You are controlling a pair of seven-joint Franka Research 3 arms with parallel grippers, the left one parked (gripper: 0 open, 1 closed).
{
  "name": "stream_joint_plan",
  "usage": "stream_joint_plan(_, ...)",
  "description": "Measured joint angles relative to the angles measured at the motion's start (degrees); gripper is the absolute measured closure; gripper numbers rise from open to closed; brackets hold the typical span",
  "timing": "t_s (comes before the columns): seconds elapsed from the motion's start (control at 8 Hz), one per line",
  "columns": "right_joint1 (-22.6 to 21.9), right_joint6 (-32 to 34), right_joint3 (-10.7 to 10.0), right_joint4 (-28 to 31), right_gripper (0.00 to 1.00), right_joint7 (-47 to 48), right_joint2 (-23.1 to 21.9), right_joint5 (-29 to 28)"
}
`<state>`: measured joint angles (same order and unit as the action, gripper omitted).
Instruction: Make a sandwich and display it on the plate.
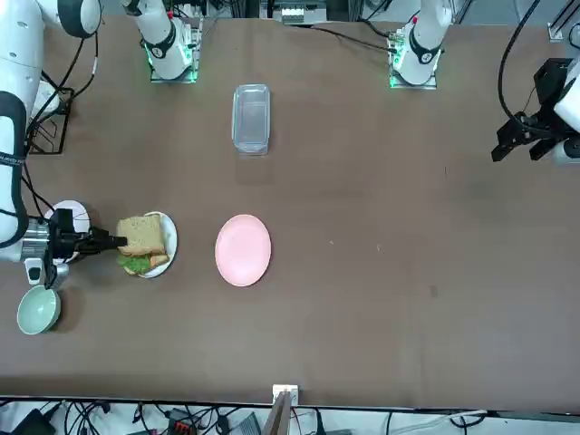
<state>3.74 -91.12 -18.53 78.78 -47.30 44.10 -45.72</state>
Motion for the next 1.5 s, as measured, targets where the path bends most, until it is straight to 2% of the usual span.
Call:
stream_joint_plan(0.5, 0.81, -0.01, 0.0, -2.0, 0.61, -0.08, 0.0, 0.0)
stream_joint_plan(0.88, 0.91, -0.01, 0.04, -2.41, 0.09, -0.18, 0.03, 0.0)
stream_joint_plan(1.0, 0.95, -0.01, 0.04, -2.98, 0.0, -0.19, 0.04, 0.0)
stream_joint_plan(1.25, 1.15, 0.06, -0.48, -6.01, 0.0, -0.08, -0.06, 0.27)
stream_joint_plan(1.5, 1.16, 0.08, -2.13, -9.46, 0.0, 0.46, -0.19, 3.11)
